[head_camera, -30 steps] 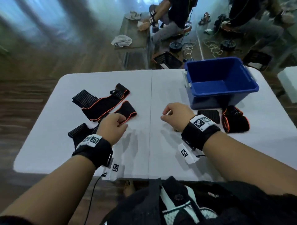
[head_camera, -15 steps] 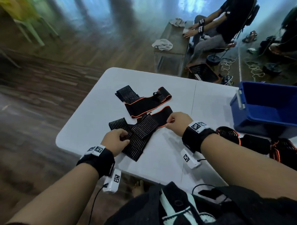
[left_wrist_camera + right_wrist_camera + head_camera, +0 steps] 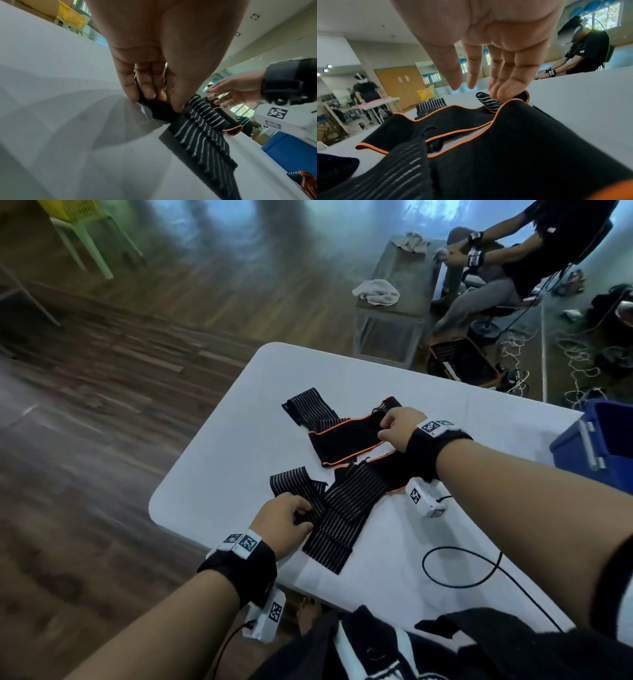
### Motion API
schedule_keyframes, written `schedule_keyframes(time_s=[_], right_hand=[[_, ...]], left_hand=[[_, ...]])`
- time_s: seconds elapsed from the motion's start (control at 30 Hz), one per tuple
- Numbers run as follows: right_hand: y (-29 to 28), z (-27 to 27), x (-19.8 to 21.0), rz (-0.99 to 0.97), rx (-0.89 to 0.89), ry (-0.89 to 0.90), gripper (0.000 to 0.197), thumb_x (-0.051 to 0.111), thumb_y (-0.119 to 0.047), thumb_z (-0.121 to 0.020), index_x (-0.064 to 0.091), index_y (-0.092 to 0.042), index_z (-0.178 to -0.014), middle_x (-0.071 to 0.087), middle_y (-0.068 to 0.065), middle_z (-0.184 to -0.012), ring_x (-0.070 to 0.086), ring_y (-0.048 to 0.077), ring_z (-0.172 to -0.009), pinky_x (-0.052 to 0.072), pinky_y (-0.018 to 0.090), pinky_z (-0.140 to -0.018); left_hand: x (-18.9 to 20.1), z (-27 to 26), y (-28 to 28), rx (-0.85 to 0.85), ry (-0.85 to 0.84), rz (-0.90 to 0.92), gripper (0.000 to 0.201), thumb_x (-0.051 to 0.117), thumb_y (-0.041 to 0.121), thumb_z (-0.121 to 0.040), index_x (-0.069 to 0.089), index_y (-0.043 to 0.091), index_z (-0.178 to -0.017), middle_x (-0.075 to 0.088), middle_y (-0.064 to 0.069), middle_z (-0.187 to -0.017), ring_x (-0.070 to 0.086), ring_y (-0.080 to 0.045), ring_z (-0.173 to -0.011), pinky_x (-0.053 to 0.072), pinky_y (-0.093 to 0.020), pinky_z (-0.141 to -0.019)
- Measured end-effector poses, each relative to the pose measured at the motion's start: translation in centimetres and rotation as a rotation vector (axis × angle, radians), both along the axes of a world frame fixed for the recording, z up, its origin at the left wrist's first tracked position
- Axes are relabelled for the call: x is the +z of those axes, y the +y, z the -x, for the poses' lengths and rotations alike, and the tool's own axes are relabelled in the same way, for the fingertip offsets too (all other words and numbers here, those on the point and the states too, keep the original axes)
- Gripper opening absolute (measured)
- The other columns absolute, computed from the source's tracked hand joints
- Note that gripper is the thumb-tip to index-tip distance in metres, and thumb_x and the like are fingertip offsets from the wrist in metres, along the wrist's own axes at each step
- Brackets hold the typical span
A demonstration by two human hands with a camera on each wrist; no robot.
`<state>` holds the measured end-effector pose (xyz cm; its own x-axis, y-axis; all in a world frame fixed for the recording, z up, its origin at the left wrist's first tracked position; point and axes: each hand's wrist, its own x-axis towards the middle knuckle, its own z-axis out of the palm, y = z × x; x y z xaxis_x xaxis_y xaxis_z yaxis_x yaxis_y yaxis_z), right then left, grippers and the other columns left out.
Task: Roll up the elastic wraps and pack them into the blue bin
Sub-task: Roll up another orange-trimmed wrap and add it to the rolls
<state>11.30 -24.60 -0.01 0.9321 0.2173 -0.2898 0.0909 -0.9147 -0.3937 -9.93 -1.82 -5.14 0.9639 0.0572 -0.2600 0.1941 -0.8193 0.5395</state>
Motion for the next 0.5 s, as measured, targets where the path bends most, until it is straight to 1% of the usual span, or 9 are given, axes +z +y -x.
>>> schedule_keyframes(time_s=[0.07,0.13,0.2,0.23,0.3,0.37,0.4,0.43,0.5], right_hand=[[1.1,-1.2,-0.5,0.051,0.04,-0.012,0.021,0.068,-0.024,-0.087,0.069,-0.022,-0.108,0.063,0.001,-0.11,0.063,0.024,-0.1,0.05,0.029,-0.085],[2.3,-1.9,-1.0,0.12,0.085,-0.006,0.03,0.067,-0.025,-0.087,0.07,-0.023,-0.116,0.063,0.004,-0.124,0.064,0.027,-0.105,0.053,0.034,-0.092],[3.3,-2.5,-1.5,0.21,0.141,0.027,0.036,0.064,-0.027,-0.089,0.068,-0.021,-0.124,0.059,0.006,-0.133,0.063,0.028,-0.11,0.053,0.037,-0.095],[3.7,-2.7,-1.7,0.249,0.151,0.05,0.036,0.062,-0.027,-0.091,0.067,-0.018,-0.125,0.059,0.007,-0.132,0.062,0.029,-0.11,0.053,0.038,-0.094],[4.1,-2.8,-1.7,0.293,0.151,0.081,0.029,0.058,-0.025,-0.093,0.068,-0.01,-0.116,0.063,0.011,-0.121,0.064,0.029,-0.102,0.053,0.034,-0.084],[4.2,-3.0,-1.9,0.288,0.135,0.075,0.017,0.057,-0.023,-0.093,0.065,-0.009,-0.09,0.066,0.013,-0.103,0.064,0.029,-0.088,0.048,0.031,-0.068],[4.0,-3.1,-1.9,0.27,0.113,0.061,0.017,0.058,-0.023,-0.091,0.062,-0.011,-0.08,0.067,0.011,-0.096,0.064,0.029,-0.084,0.044,0.03,-0.064],[3.8,-3.2,-1.9,0.248,0.09,0.042,0.018,0.06,-0.023,-0.089,0.062,-0.013,-0.075,0.067,0.009,-0.091,0.065,0.029,-0.083,0.042,0.028,-0.062],[3.0,-3.2,-1.0,0.195,0.032,-0.022,0.012,0.063,-0.02,-0.085,0.066,-0.016,-0.074,0.067,0.003,-0.084,0.065,0.029,-0.086,0.04,0.025,-0.061]], left_hand=[[-0.2,-0.4,0.5,-0.028,0.005,0.021,0.032,0.075,0.032,-0.084,0.068,0.025,-0.115,0.058,0.01,-0.1,0.058,-0.008,-0.089,0.048,-0.022,-0.083],[-0.5,-0.8,1.0,-0.062,0.004,0.023,0.033,0.075,0.033,-0.085,0.068,0.024,-0.116,0.056,0.011,-0.097,0.056,-0.007,-0.085,0.048,-0.022,-0.081],[-0.7,-1.1,1.4,-0.093,-0.004,0.025,0.031,0.071,0.031,-0.086,0.068,0.023,-0.116,0.056,0.011,-0.097,0.055,-0.006,-0.083,0.047,-0.021,-0.079],[-0.7,-1.3,1.5,-0.104,-0.008,0.03,0.028,0.069,0.029,-0.087,0.069,0.023,-0.114,0.057,0.011,-0.096,0.055,-0.006,-0.083,0.045,-0.02,-0.078],[-0.8,-1.6,1.9,-0.121,-0.013,0.047,0.018,0.066,0.026,-0.089,0.071,0.024,-0.105,0.058,0.012,-0.093,0.056,-0.004,-0.082,0.043,-0.018,-0.075],[-0.9,-1.9,2.2,-0.136,-0.01,0.068,0.007,0.065,0.024,-0.089,0.07,0.025,-0.094,0.058,0.014,-0.087,0.057,-0.003,-0.078,0.043,-0.018,-0.073],[-0.8,-2.0,2.3,-0.146,-0.008,0.073,0.005,0.065,0.025,-0.089,0.069,0.027,-0.089,0.058,0.014,-0.085,0.057,-0.002,-0.077,0.044,-0.019,-0.072],[-0.8,-2.2,2.3,-0.157,-0.011,0.074,0.005,0.064,0.027,-0.09,0.067,0.028,-0.086,0.06,0.014,-0.083,0.057,-0.002,-0.076,0.045,-0.02,-0.07],[-0.2,-2.7,2.1,-0.17,-0.029,0.081,0.011,0.062,0.032,-0.093,0.067,0.028,-0.084,0.063,0.012,-0.079,0.058,-0.002,-0.073,0.045,-0.02,-0.066]])
